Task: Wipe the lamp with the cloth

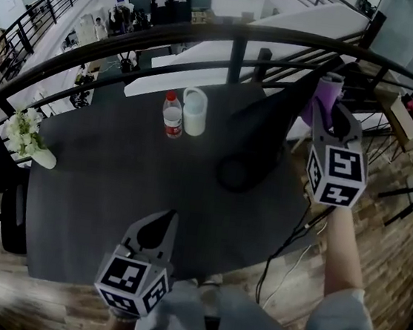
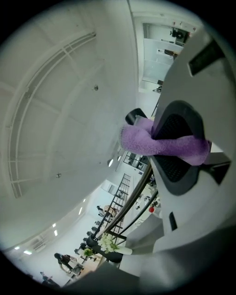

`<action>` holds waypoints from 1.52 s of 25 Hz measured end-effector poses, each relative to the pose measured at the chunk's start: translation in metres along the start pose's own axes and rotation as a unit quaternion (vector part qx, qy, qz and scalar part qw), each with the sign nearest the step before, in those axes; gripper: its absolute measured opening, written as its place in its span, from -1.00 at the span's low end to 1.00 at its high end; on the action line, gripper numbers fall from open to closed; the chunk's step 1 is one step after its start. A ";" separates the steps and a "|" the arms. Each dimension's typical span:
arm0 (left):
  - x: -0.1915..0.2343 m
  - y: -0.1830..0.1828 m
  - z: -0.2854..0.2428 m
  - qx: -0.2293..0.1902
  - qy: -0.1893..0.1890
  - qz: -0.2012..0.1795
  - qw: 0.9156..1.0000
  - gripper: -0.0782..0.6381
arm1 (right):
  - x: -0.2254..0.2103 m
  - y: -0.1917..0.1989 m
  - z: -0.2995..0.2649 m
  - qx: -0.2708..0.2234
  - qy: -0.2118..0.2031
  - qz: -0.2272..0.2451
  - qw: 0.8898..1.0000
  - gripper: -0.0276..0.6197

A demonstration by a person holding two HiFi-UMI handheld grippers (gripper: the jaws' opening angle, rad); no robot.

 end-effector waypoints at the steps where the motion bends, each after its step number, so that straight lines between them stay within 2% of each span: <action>1: 0.002 0.001 0.001 -0.001 -0.001 -0.002 1.000 -0.78 | 0.006 0.000 0.000 0.001 -0.008 0.005 1.000 -0.64; 8: 0.012 0.005 0.002 -0.003 -0.004 0.000 1.000 -0.78 | 0.048 0.004 0.000 0.023 -0.059 0.023 0.998 -0.65; 24: 0.024 0.006 0.010 0.000 -0.012 0.013 1.000 -0.78 | 0.124 0.014 0.008 0.064 -0.158 0.020 0.985 -0.64; 33: 0.031 0.007 0.017 -0.002 -0.020 0.023 1.000 -0.78 | 0.169 0.013 0.005 0.077 -0.220 -0.016 0.972 -0.64; 38: 0.036 0.005 0.023 -0.001 -0.027 0.024 0.999 -0.78 | 0.187 0.006 -0.006 0.063 -0.238 0.027 0.969 -0.64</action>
Point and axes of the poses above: the fingertips, and each gripper's own axes: z backward along the fingers, x to its left, y out of its underside, the point moved 10 cm from there along z, backward along the fingers, and after that the axes turned 12 degrees about -x, right-handed, at the moved point
